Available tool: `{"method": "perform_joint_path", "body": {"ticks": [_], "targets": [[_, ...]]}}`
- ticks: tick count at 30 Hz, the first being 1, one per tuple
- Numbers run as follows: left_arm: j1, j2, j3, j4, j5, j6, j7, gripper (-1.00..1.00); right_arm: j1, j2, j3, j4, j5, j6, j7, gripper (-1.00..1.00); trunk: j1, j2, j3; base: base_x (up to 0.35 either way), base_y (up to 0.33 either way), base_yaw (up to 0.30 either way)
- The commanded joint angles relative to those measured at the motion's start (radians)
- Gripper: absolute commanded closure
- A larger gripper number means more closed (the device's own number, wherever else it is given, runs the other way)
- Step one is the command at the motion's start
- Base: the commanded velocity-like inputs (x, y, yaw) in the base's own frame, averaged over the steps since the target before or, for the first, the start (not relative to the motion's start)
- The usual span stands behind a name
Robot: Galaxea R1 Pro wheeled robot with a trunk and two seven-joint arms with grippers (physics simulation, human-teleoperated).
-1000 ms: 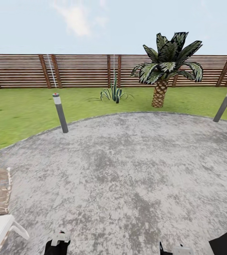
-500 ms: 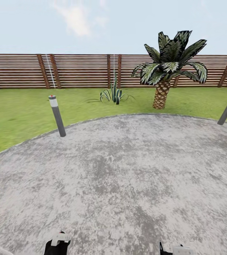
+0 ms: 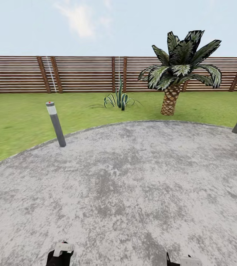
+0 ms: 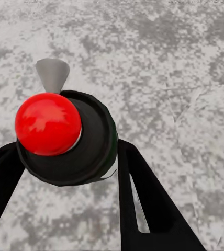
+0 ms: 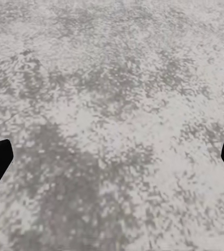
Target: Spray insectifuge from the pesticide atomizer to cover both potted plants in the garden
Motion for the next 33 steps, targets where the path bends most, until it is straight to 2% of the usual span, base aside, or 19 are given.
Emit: {"method": "perform_joint_path", "body": {"ticks": [1, 13, 33], "targets": [[-0.001, 0.0, -0.007, 0.001, 0.011, -0.003, -0.004, 1.0, -0.001, 0.0, -0.004, 0.001, 0.011, -0.002, -0.007, -1.0, 0.0, 0.0, -0.001, 0.339, 0.0, 0.0], [-0.001, 0.0, -0.007, 0.001, 0.011, -0.003, -0.004, 1.0, -0.001, 0.0, -0.004, 0.001, 0.011, -0.003, -0.007, -1.0, 0.0, 0.0, -0.001, 0.339, 0.0, 0.044], [-0.001, 0.001, -0.007, 0.001, 0.011, -0.003, -0.004, 1.0, -0.001, 0.0, -0.004, 0.001, 0.011, -0.002, -0.007, -1.0, 0.0, 0.0, -0.001, 0.339, 0.0, 0.271]]}}
